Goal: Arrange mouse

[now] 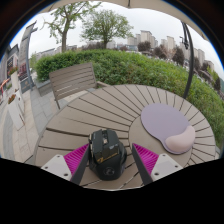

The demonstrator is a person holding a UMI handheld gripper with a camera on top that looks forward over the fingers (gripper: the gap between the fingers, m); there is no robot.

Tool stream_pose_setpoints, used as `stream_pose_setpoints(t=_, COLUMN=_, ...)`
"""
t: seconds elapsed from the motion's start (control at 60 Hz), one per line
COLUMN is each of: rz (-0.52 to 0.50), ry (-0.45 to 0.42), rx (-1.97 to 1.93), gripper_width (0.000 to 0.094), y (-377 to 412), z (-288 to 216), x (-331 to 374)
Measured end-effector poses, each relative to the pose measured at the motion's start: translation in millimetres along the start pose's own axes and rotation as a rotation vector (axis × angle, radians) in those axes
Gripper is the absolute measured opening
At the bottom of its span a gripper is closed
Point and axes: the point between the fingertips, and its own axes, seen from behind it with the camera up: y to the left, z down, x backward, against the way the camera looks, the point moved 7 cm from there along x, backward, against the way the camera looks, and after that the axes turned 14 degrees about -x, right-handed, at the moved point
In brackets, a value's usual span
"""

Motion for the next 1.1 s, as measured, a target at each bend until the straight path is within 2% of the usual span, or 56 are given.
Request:
stream_pose_setpoints(t=0.083, rz=0.005, ry=0.006, rx=0.001, gripper_width=0.0852, y=-0.6, z=-3.2, x=-8.7)
stream_pose_setpoints(t=0.167, rz=-0.019, ry=0.015, rx=0.004, gripper_width=0.0704, y=4.4, z=-4.9, x=-9.3)
stream_pose_setpoints(t=0.317, rz=-0.014, ry=0.026, rx=0.052, gripper_width=0.0572, y=4.6, z=-9.2, x=-5.3)
stream_pose_setpoints(t=0.417, rz=-0.017, ry=0.019, rx=0.009, gripper_width=0.057, y=3.8, z=-34.0, x=18.5)
stream_pose_setpoints(t=0.6, rz=-0.054, ry=-0.026, rx=-0.067, gripper_width=0.0571, y=-9.6, z=-124.1, x=64.1)
stream_pose_setpoints(t=0.7, rz=-0.026, ry=-0.05, rx=-0.074, gripper_width=0.057, y=-43.1, z=-170.6, x=55.7)
stream_pose_setpoints(t=0.783, rz=0.036, ry=-0.057, rx=-0.061, gripper_width=0.057, y=-80.6, z=-195.0, x=34.3)
stream_pose_setpoints(t=0.95, rz=0.133, ry=0.025, rx=-0.048, gripper_width=0.057, y=-159.2, z=-187.8, x=-31.8)
stream_pose_setpoints(t=1.1, rz=0.14, ry=0.162, rx=-0.082, gripper_width=0.0571, y=-198.2, z=-144.6, x=-89.6)
